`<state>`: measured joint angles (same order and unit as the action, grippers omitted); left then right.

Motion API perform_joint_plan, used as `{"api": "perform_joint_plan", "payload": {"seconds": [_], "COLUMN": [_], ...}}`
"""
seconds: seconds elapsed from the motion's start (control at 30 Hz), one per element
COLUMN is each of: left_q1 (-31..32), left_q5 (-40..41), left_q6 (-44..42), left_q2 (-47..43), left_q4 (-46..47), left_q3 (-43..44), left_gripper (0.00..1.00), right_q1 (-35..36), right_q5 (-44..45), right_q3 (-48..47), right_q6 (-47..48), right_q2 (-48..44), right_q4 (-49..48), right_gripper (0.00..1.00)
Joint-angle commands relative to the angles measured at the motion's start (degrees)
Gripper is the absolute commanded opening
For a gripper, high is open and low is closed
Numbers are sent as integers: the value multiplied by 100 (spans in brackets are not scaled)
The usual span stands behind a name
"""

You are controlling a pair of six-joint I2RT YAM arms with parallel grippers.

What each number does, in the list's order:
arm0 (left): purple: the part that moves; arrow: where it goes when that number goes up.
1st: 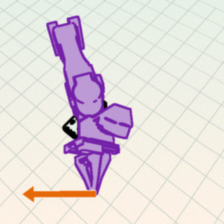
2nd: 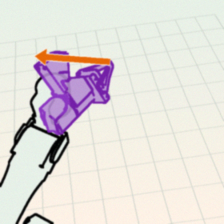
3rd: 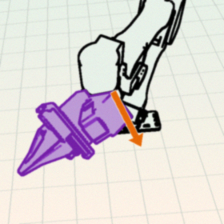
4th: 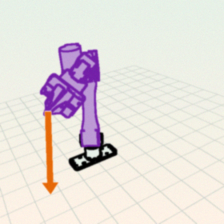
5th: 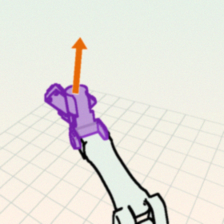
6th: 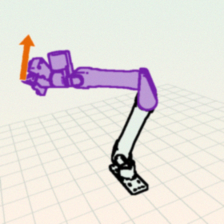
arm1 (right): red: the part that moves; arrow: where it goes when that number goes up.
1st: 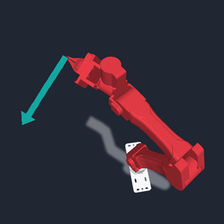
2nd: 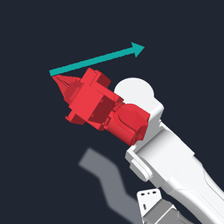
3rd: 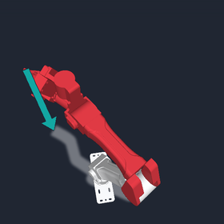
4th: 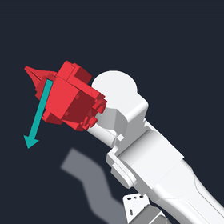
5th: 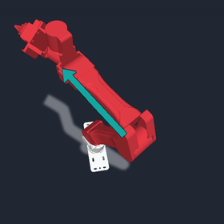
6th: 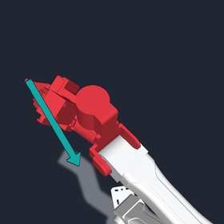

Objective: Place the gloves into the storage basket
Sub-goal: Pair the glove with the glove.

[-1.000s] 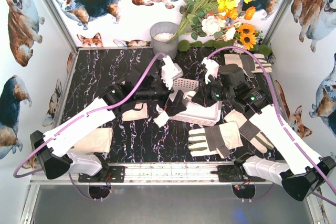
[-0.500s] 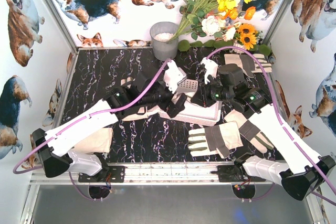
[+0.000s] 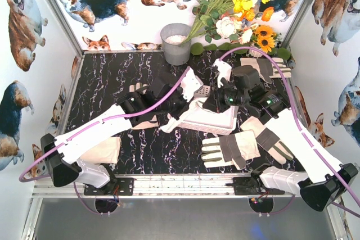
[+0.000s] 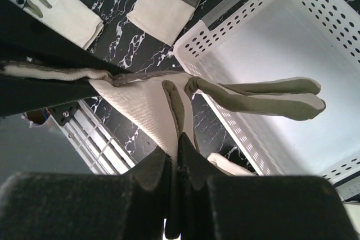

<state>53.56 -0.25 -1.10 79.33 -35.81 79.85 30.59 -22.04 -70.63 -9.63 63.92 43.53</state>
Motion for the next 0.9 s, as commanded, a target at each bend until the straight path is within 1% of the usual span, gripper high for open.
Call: {"api": "perform_joint_plan", "payload": {"seconds": [0.0, 0.03, 0.1, 0.17, 0.2, 0.27, 0.37, 0.43, 0.5, 0.6, 0.7, 0.77, 0.87], "left_q1": [41, 40, 45, 36, 35, 31, -23, -99, -262, -619, -1103, -1392, -1763], "left_q5": [109, 139, 226, 359, 438, 601, 817, 927, 891, 522, 14, -345, -801], "left_q6": [34, 72, 150, 247, 315, 469, 813, 1090, 1435, 2022, 2550, 2879, 3362], "left_q2": [25, 42, 91, 136, 157, 185, 173, 114, 20, -121, -281, -443, -649], "left_q4": [101, 172, 280, 351, 386, 431, 405, 404, 444, 553, 756, 1036, 1561], "left_q3": [38, 50, 121, 188, 206, 229, 240, 206, 139, 48, -75, -258, -510], "left_gripper": [2, 0, 0, 0, 0, 0, 0, 0, 0, 0, 0, 0, 0], "right_q1": [-18, -18, -18, -18, -18, -30, -141, -233, -343, -540, -737, -869, -978], "right_q5": [218, 277, 437, 622, 721, 902, 947, 874, 799, 668, 518, 353, 221], "right_q3": [-582, -628, -617, -557, -522, -505, -581, -660, -716, -669, -445, -242, 122], "right_q6": [-135, -176, -249, -318, -361, -454, -641, -755, -900, -1253, -1641, -1861, -2174], "right_q2": [-20, -44, -143, -229, -257, -287, -309, -346, -401, -545, -730, -868, -1010], "right_q4": [-196, -237, -419, -604, -668, -719, -727, -736, -763, -909, -1209, -1438, -1792], "right_gripper": [0, 8, 24, 44, 52, 67, 83, 90, 92, 94, 96, 98, 98]}}
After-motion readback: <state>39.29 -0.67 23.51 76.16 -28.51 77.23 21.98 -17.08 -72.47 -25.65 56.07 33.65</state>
